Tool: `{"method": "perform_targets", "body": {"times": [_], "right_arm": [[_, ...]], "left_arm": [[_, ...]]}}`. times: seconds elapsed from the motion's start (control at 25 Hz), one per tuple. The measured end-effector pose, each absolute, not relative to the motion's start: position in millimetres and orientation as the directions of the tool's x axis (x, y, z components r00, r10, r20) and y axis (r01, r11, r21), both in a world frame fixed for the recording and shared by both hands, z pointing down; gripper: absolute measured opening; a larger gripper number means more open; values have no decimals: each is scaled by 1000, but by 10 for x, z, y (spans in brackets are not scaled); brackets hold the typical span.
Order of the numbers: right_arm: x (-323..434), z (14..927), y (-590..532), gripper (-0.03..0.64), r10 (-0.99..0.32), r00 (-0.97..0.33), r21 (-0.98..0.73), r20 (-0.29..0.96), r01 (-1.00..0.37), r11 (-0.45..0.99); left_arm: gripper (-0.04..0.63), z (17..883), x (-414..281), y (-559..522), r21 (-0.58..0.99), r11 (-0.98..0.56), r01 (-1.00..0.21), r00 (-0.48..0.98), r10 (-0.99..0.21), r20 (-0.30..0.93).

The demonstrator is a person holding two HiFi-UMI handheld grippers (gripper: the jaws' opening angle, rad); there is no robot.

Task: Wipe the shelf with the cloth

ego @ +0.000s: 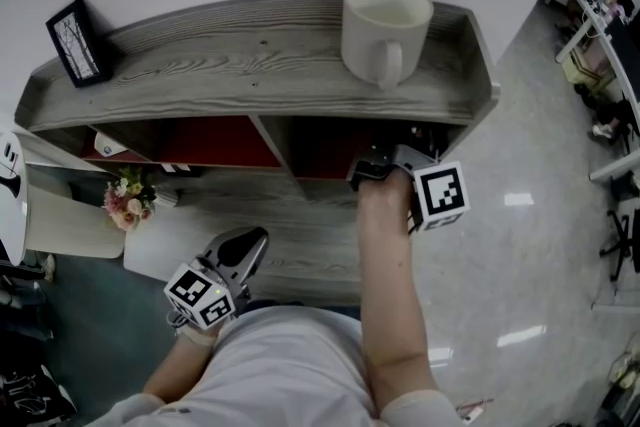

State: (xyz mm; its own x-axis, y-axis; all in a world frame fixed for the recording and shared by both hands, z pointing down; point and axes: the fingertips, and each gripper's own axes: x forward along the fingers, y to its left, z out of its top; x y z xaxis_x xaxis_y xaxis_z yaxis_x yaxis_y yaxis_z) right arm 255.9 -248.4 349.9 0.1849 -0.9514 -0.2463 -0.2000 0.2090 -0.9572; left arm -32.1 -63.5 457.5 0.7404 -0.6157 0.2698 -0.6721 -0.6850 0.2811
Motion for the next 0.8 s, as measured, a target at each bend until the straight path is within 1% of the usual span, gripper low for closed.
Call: {"method": "perform_targets", "body": {"times": [0.24,0.64,0.8], "right_arm": [[2579,3857,-2516,112,-964,204,-976,-172,-167,139],[2560,4869,-2423,112,-967,222,-990,125,96,-106],[2565,4977,-2391,107,-962,224,-982,158,137,-130]], "left_arm": [[37,4563,-332,-618,280,-684,-673,739,-618,269],[37,4550,-360,-567,276,-687,-672,741,-618,264],[37,4546,-376,-548,275,-686,-674,739,-620,265]]}}
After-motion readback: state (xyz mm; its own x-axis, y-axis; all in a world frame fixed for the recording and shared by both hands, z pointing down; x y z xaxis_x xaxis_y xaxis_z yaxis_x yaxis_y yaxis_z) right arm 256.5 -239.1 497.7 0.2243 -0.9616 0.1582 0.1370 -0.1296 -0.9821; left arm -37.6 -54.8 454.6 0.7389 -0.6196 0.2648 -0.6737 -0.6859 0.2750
